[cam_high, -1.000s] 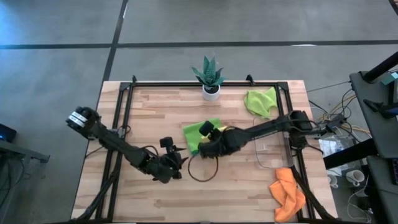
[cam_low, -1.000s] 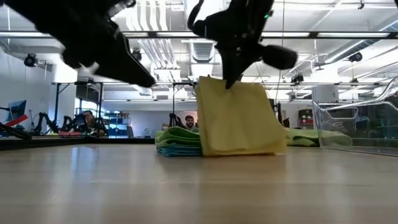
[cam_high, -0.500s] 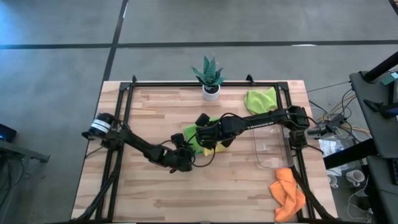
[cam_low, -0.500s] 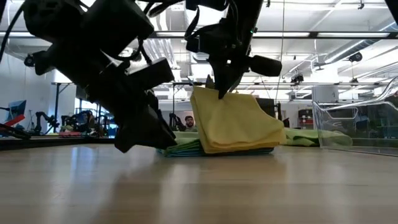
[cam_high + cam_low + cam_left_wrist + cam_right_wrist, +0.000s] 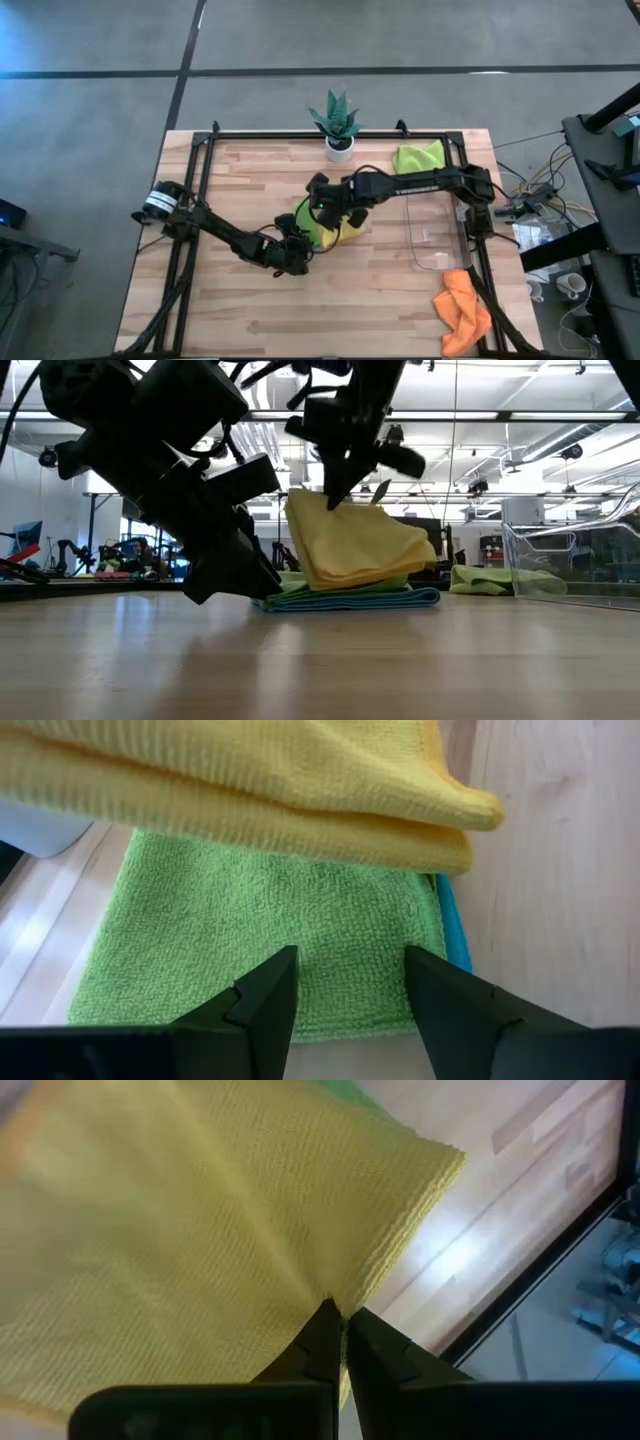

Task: Fold microfiber towels
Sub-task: Stack the yellow towel on top of the green towel

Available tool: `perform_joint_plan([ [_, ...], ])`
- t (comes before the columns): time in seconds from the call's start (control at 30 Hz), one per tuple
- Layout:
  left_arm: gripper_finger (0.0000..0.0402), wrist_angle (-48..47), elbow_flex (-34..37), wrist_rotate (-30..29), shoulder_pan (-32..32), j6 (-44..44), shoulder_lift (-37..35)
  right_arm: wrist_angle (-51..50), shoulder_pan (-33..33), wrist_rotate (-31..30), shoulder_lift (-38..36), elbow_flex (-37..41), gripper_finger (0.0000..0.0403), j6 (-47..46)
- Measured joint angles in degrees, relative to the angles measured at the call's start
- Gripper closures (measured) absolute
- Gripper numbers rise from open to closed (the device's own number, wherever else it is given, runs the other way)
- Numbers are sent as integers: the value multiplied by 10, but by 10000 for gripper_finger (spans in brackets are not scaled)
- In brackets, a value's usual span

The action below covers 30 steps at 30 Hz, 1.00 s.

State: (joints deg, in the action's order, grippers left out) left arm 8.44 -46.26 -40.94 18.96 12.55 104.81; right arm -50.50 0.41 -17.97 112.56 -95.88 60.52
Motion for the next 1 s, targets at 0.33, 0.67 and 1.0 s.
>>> perform_joint_plan([
  [0.33, 230, 0, 0, 0, -1, 0, 0, 48, -27, 41, 0, 45, 394, -5],
  [0.67, 230, 0, -1, 0, -1, 1, 0, 142, -42, 47, 9, 81, 394, -5],
  [1.0, 230, 0, -1, 0, -1, 1, 0, 156, -57, 6, 59, 82, 394, -34],
])
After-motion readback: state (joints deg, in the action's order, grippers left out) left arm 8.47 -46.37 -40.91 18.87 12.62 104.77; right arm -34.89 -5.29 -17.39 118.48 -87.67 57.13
